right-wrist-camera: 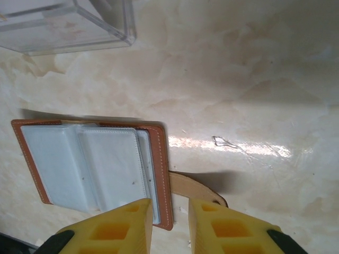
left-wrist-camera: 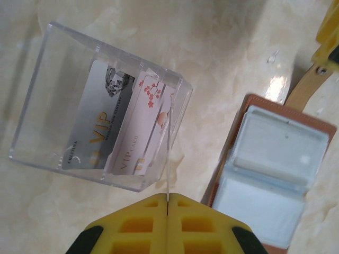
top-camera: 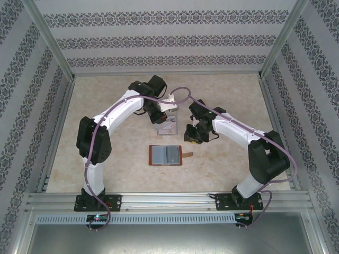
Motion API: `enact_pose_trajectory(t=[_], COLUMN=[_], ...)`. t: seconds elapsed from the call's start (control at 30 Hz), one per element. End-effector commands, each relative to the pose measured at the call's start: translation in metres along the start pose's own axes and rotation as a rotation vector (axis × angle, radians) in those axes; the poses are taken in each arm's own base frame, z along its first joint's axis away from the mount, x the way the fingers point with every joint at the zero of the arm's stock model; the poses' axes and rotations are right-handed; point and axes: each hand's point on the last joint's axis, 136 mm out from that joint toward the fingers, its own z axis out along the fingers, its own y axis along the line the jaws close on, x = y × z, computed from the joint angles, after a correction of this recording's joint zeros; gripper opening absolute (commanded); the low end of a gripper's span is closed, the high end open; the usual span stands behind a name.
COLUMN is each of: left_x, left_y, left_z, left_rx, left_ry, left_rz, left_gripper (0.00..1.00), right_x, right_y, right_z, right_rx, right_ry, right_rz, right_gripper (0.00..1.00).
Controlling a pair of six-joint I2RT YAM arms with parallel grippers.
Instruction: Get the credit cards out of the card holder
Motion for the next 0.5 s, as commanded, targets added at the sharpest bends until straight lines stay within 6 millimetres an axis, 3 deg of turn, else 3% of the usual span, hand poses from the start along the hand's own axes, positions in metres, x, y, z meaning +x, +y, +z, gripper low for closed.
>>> enact_pose_trajectory(t=[0.0, 0.27, 0.47], left_x=[0.007, -0.020, -0.028], left_y=[0.001, 0.015, 0.025], left_z=[-0.009, -0.011, -0.004], left_rx=[0.016, 0.005, 0.018], left_ry=[0.046, -0.003, 0.019], left_rz=[0.157, 0.291, 0.325], left_gripper=[0.00, 0.00, 0.00], right_x=[0.003, 0.001, -0.003], right_y=[-0.009, -0.011, -0.014], right_z=[-0.003, 0.000, 0.000], right_rx=[0.016, 0.020, 0.018], right_ry=[-0.009, -0.009, -0.018], right_rz=[0.007, 0.023, 0.043], right_gripper=[0.27, 0.27, 0.27])
